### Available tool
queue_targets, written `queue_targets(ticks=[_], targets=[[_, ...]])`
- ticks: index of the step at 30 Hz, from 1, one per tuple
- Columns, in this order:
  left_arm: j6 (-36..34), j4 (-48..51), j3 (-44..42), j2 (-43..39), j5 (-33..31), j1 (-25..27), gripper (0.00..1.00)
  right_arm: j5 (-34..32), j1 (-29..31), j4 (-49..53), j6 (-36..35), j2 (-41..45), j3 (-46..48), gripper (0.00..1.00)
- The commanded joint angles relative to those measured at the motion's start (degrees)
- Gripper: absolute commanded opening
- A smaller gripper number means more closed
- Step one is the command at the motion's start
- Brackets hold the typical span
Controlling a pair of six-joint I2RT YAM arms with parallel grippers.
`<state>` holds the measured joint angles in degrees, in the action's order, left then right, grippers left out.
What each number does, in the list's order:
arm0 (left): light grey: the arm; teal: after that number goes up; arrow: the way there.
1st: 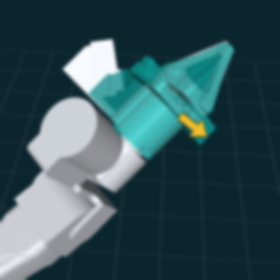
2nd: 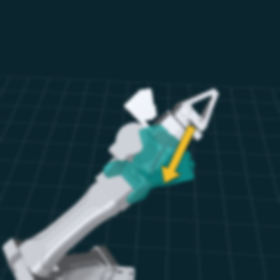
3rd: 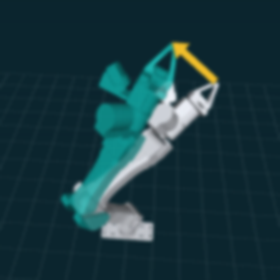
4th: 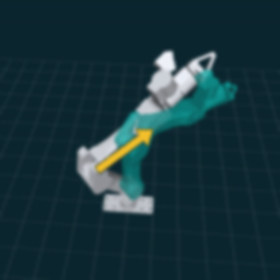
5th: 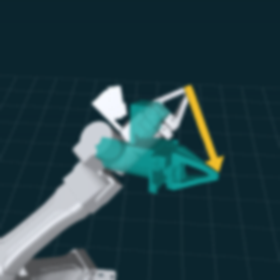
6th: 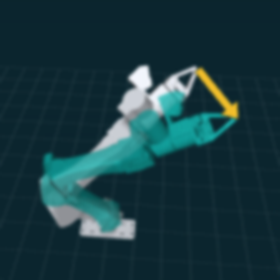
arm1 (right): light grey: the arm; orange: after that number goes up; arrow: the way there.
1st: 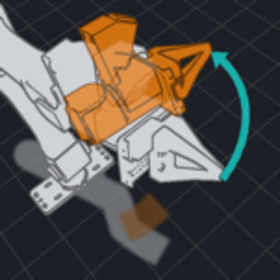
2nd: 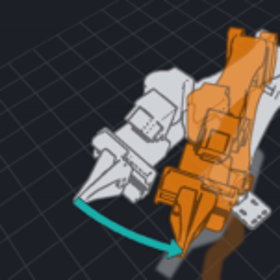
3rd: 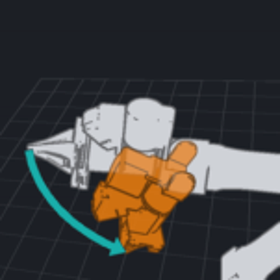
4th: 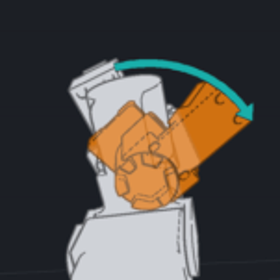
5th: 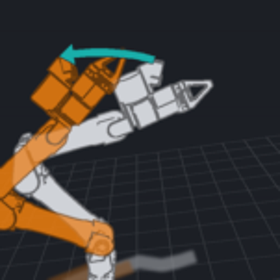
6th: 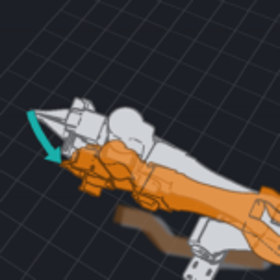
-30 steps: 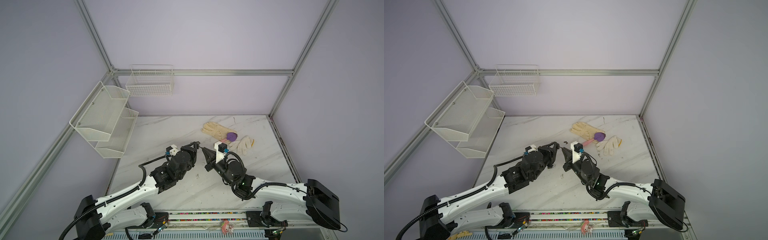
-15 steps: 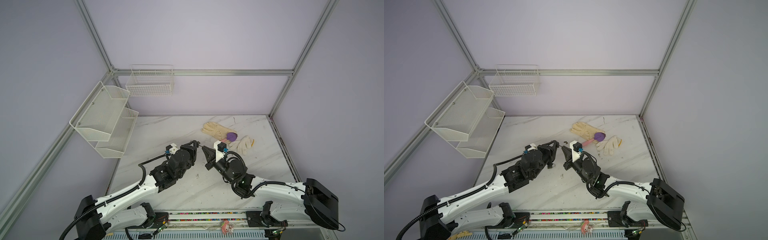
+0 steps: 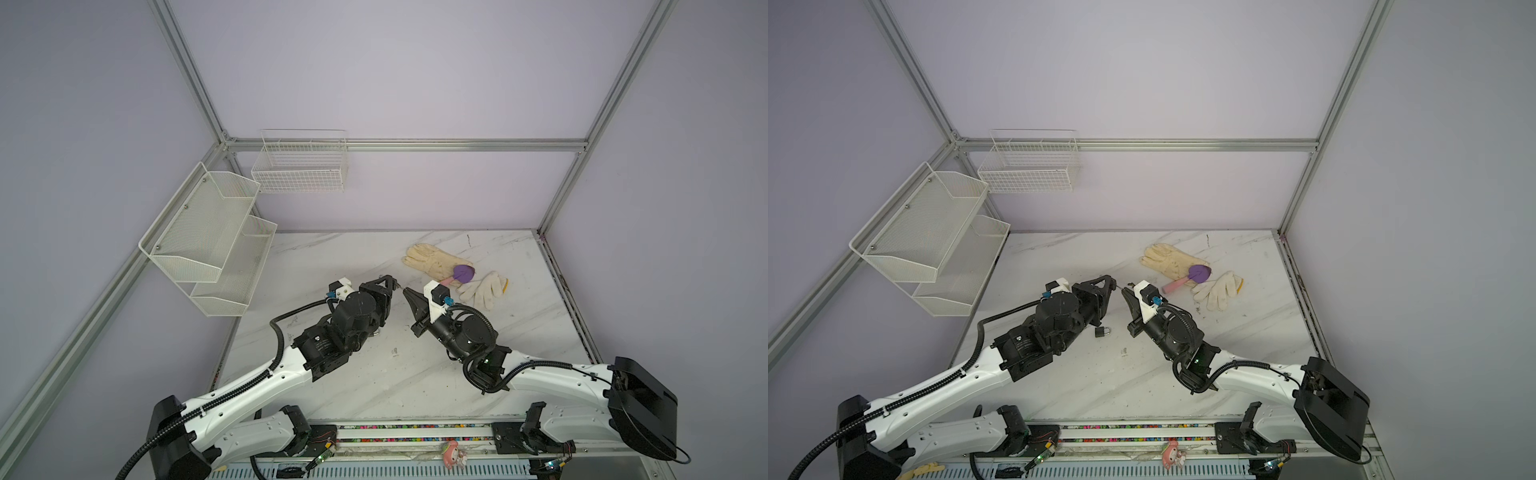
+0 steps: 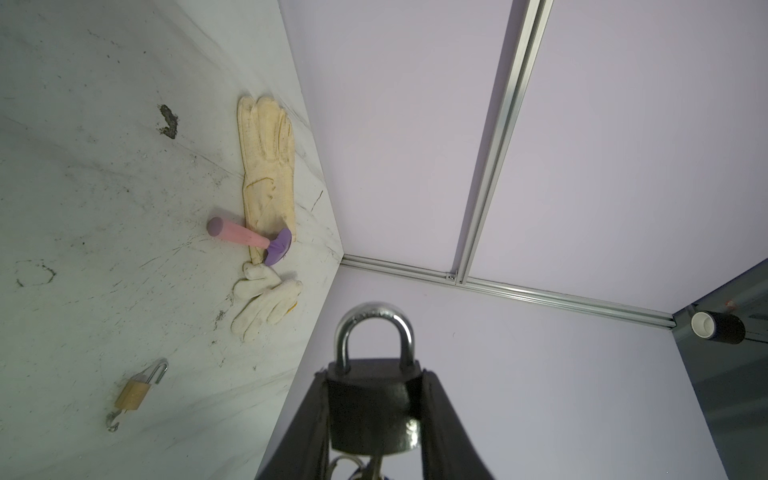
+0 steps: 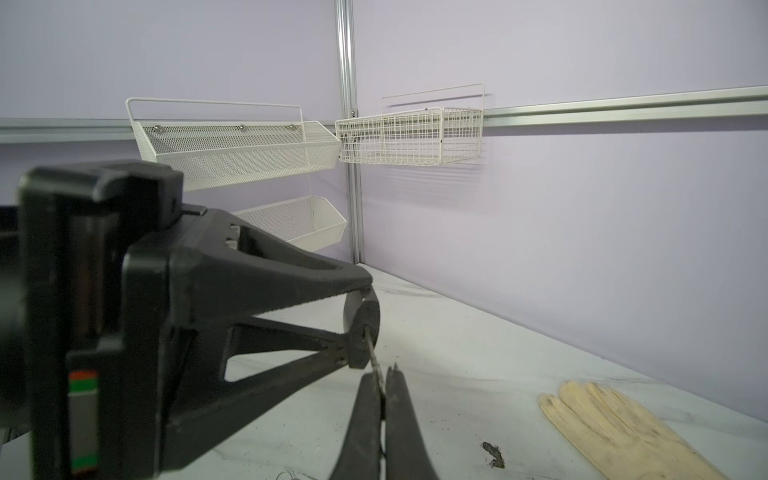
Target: Unlock with the key
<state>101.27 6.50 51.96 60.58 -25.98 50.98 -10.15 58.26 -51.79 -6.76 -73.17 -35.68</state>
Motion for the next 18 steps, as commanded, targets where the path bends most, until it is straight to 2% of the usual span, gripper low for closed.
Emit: queue_targets(ticks=[1, 6, 12, 15, 18], targets=[[-3.5, -0.6, 6.9, -1.8, 10.3, 1.9, 0.00, 5.2, -0.2, 2.4, -3.6, 0.8, -2.4, 0.00], [-4.7, -0.4, 7.3, -1.1, 11.4, 1.9, 0.00, 9.6, -0.3, 6.1, 0.7, 0.8, -5.5, 0.00], [-8.0, 3.5, 9.0, -1.6, 10.3, 1.8, 0.00, 6.2, -0.2, 10.6, 4.1, 1.7, -8.1, 0.00], [-8.5, 4.7, 9.0, -1.0, 10.5, 1.8, 0.00, 6.7, -0.2, 13.5, 9.6, 2.5, -10.4, 0.00], [-8.2, 4.7, 8.6, -0.4, 10.7, 1.8, 0.00, 8.6, -0.2, 16.9, 12.1, 2.4, -12.6, 0.00]])
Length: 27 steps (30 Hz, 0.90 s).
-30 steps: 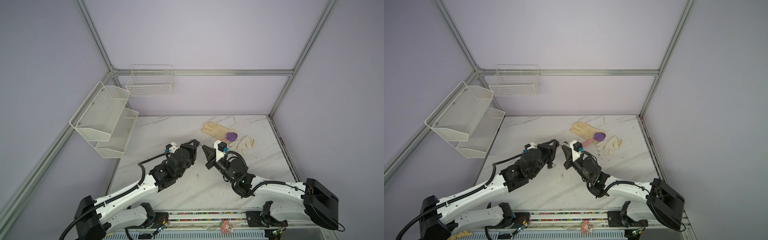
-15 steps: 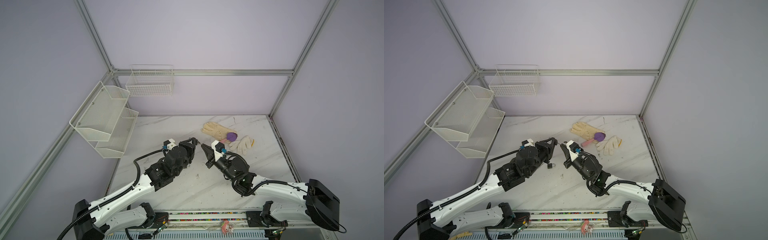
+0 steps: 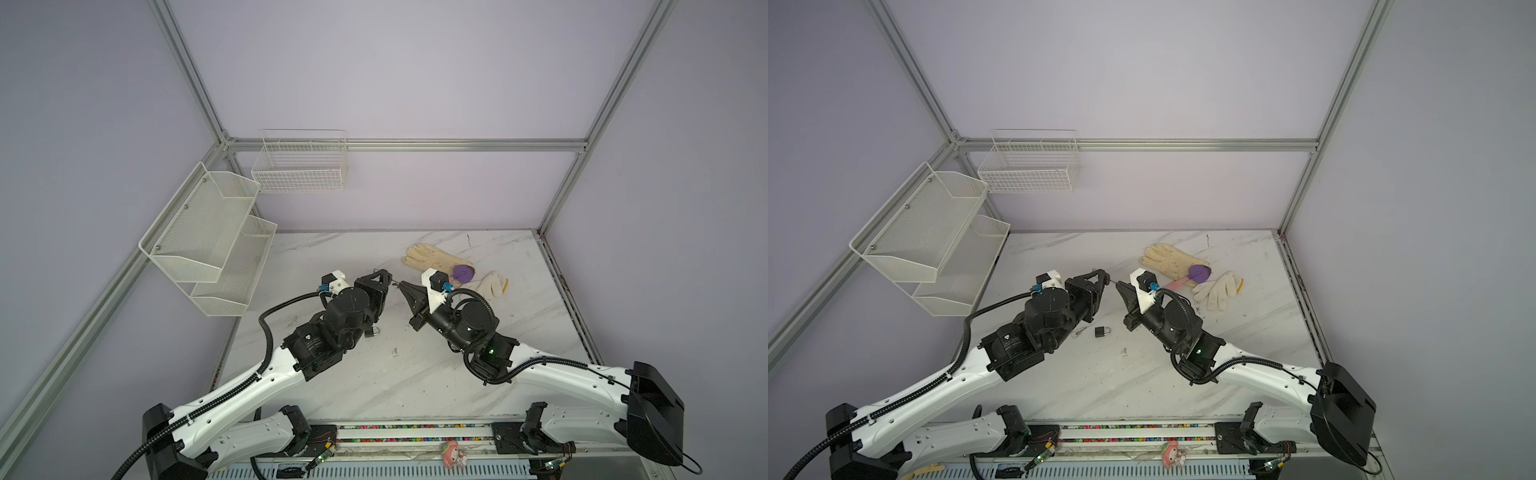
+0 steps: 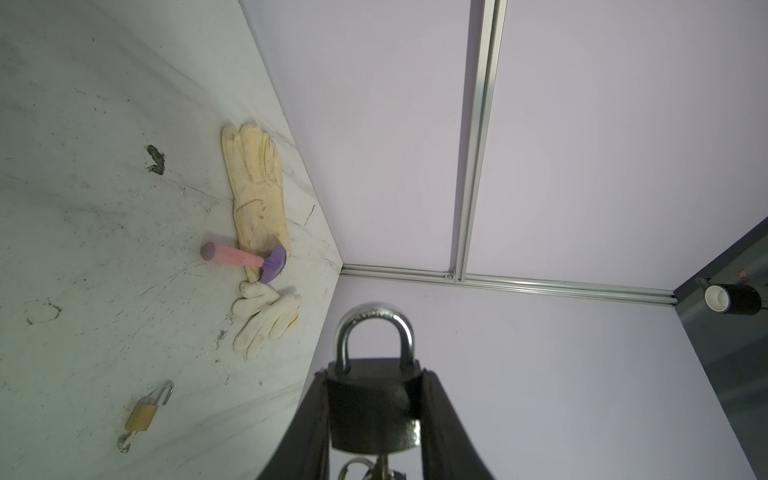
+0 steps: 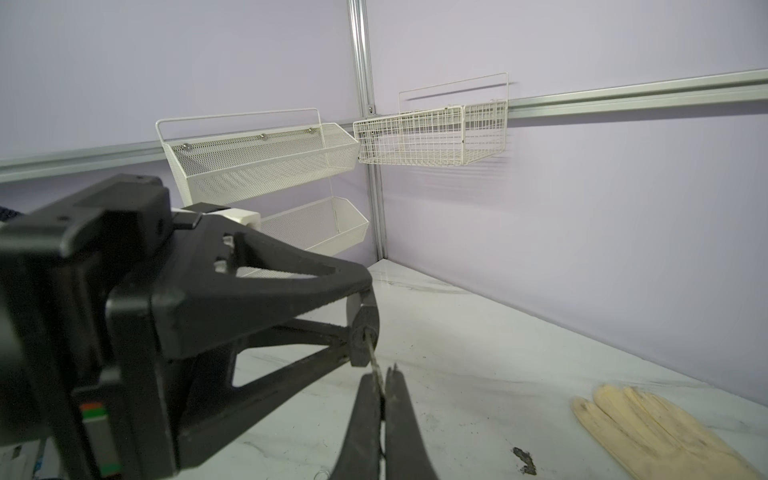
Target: Unlock with the key
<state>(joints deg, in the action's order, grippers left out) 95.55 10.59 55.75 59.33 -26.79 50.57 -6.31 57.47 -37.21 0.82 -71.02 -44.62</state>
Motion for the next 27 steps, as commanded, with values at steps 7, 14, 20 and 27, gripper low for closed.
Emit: queue_targets(ticks=[7, 14, 20, 27], targets=[[-3.8, 4.7, 6.3, 1.0, 11.2, 2.3, 0.00, 2.6, 1.6, 8.3, 0.0, 0.4, -7.5, 0.00], [-0.6, -1.5, 4.6, 1.2, 15.8, 2.4, 0.00, 3.0, 4.2, -1.4, -0.5, -3.6, -3.2, 0.00], [2.9, -7.6, 1.5, 0.5, 16.4, 2.4, 0.00, 1.2, 5.2, -10.0, 2.0, -4.0, -0.8, 0.00], [2.0, -8.7, 3.2, 1.7, 19.4, 2.4, 0.00, 6.2, 5.2, -12.6, 1.4, -9.4, -2.4, 0.00]])
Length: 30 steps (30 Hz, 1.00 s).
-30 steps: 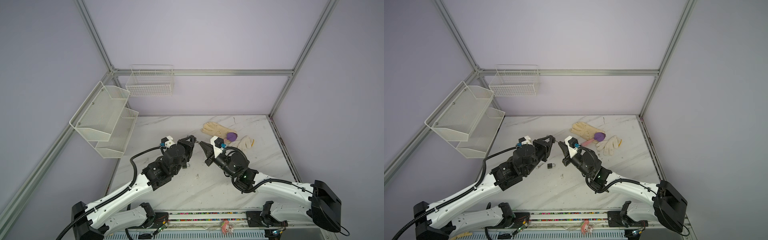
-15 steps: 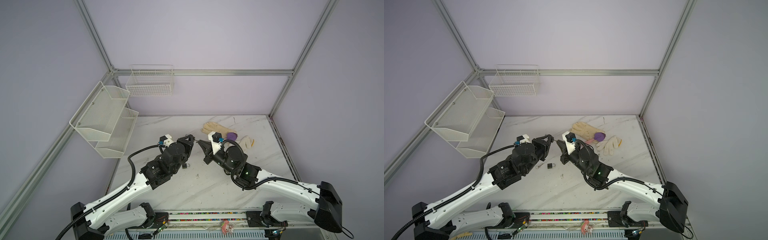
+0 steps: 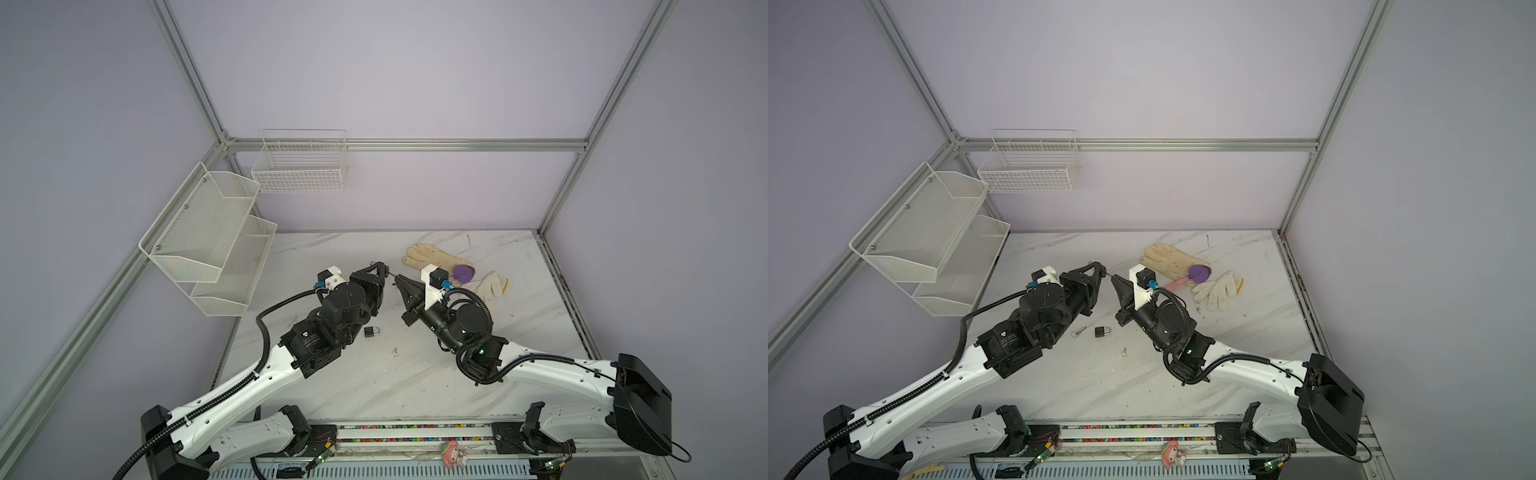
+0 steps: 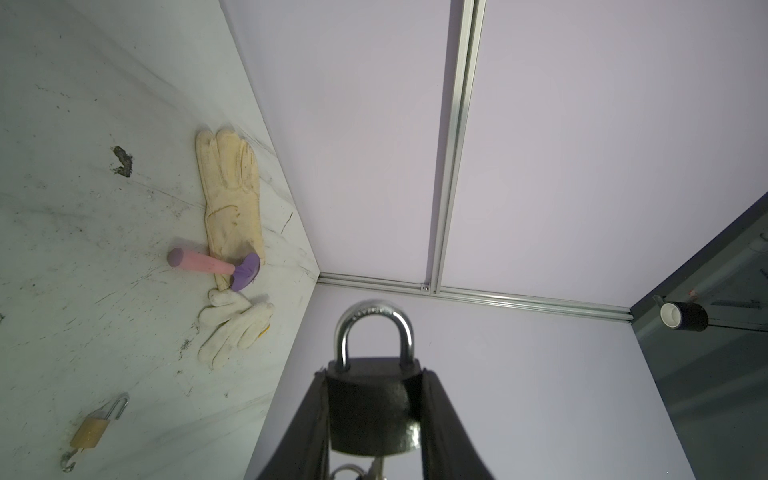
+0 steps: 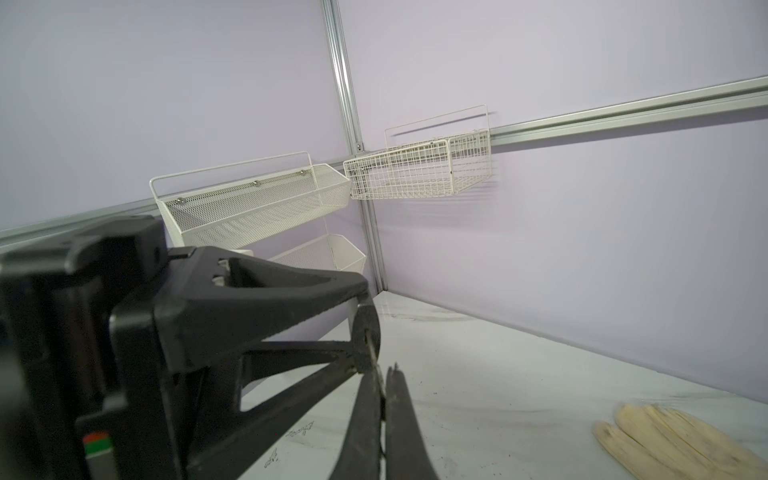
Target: Unlock with the key
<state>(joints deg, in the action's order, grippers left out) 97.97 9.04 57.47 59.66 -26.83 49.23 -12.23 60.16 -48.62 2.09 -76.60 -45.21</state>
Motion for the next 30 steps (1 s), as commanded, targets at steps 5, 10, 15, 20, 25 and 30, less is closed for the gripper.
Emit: queue_targets(ticks=[5, 10, 15, 20, 25, 30], targets=[[-5.0, 2.6, 4.4, 0.5, 17.0, 3.8, 0.00, 10.7, 2.7, 5.3, -2.8, -2.4, -5.2, 0.00], [-10.5, 7.5, 5.7, 0.4, 15.5, 3.8, 0.00, 7.2, 2.6, 10.2, -6.2, 1.9, -5.5, 0.00], [-14.1, 10.4, 6.3, 0.7, 13.6, 3.8, 0.00, 8.5, 2.5, 16.5, -2.9, 4.2, -7.9, 0.00], [-11.0, 5.1, 4.2, 0.7, 16.0, 3.8, 0.00, 13.2, 2.9, 17.4, 3.3, 2.7, -8.9, 0.00], [-8.2, -0.3, 2.4, 1.7, 18.1, 4.5, 0.00, 7.8, 5.5, 12.2, 1.6, 1.0, -7.3, 0.00], [-8.1, 2.4, 0.2, -1.9, 13.5, 3.6, 0.00, 6.4, 5.5, 13.3, 1.0, 5.4, -5.8, 0.00]])
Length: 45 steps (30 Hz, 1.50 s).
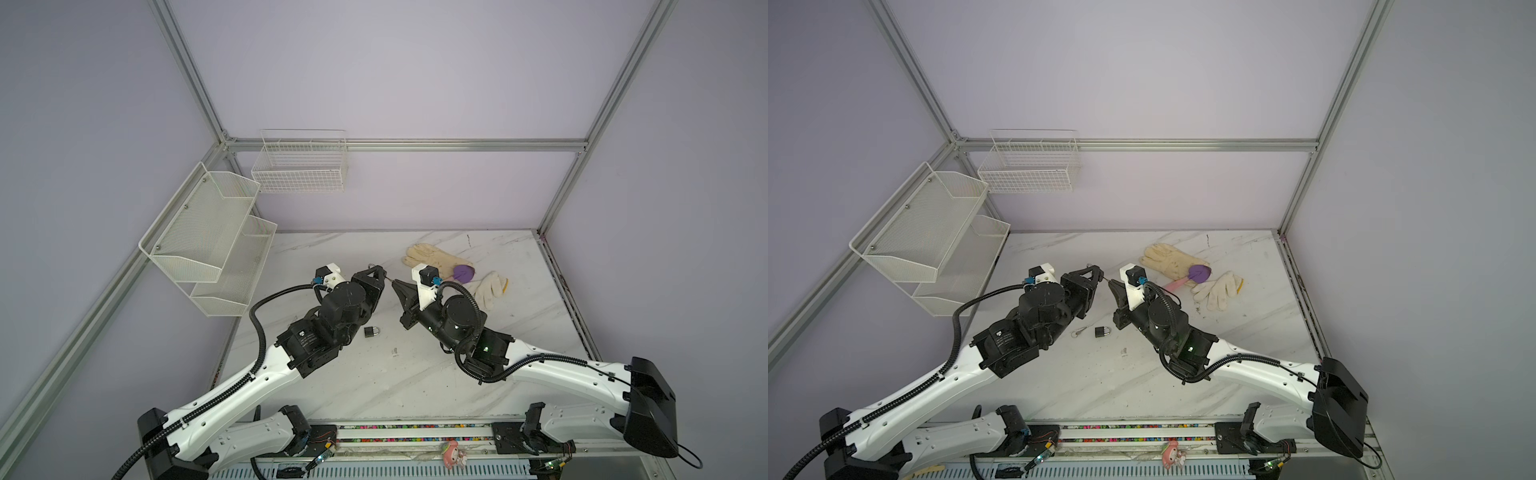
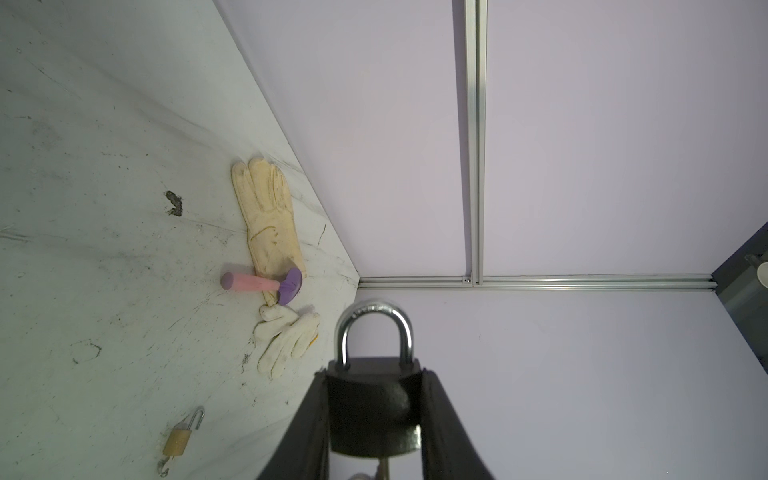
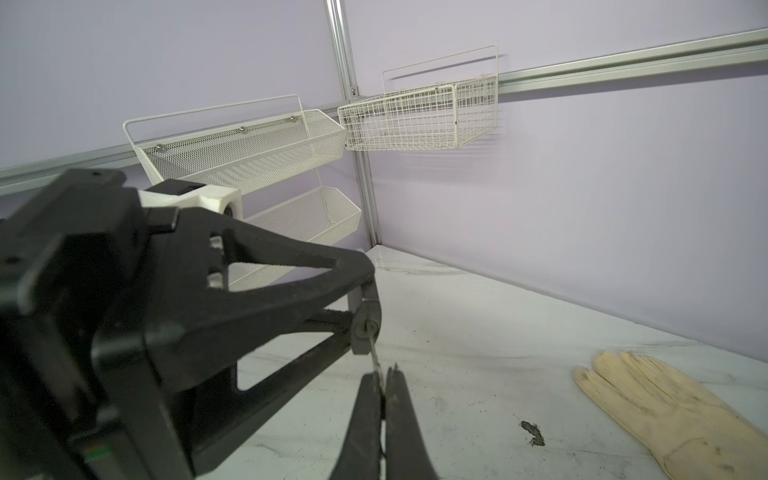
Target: Unlock with the key
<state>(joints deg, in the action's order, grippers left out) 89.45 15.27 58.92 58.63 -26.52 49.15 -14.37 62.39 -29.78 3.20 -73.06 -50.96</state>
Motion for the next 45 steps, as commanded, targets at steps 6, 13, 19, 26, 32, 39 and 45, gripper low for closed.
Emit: queue_targets(ticks=[6, 13, 19, 26, 32, 39, 45], targets=[[-0.6, -0.8, -0.7, -3.9, 8.5, 1.7, 0.00, 4.8, 3.3, -5.6, -1.6, 5.3, 4.1, 0.00], [-0.6, -2.3, -1.5, -4.7, 5.5, 1.1, 0.00, -0.7, 3.6, -4.2, 1.2, 5.3, 3.2, 0.00], [-1.8, -4.0, 1.1, 0.8, 8.2, 1.7, 0.00, -3.0, 4.0, -7.4, 6.5, 1.9, 0.2, 0.00], [-7.7, -1.8, 3.3, 2.4, 5.5, 3.3, 0.00, 1.7, 3.9, -2.7, 9.9, 0.8, -5.0, 0.00], [-7.9, -1.7, 2.5, 2.1, 4.5, 3.9, 0.00, -8.9, 4.1, 6.9, 9.8, -2.6, -10.5, 0.00], [-8.7, -3.5, 0.6, 0.3, 2.1, 4.0, 0.00, -4.5, 4.1, 5.4, 10.8, -1.7, -8.7, 0.00], [-8.7, -8.3, -2.9, -2.2, 2.3, 3.9, 0.00, -2.3, 4.1, 7.4, 9.4, 0.9, -6.8, 0.00]])
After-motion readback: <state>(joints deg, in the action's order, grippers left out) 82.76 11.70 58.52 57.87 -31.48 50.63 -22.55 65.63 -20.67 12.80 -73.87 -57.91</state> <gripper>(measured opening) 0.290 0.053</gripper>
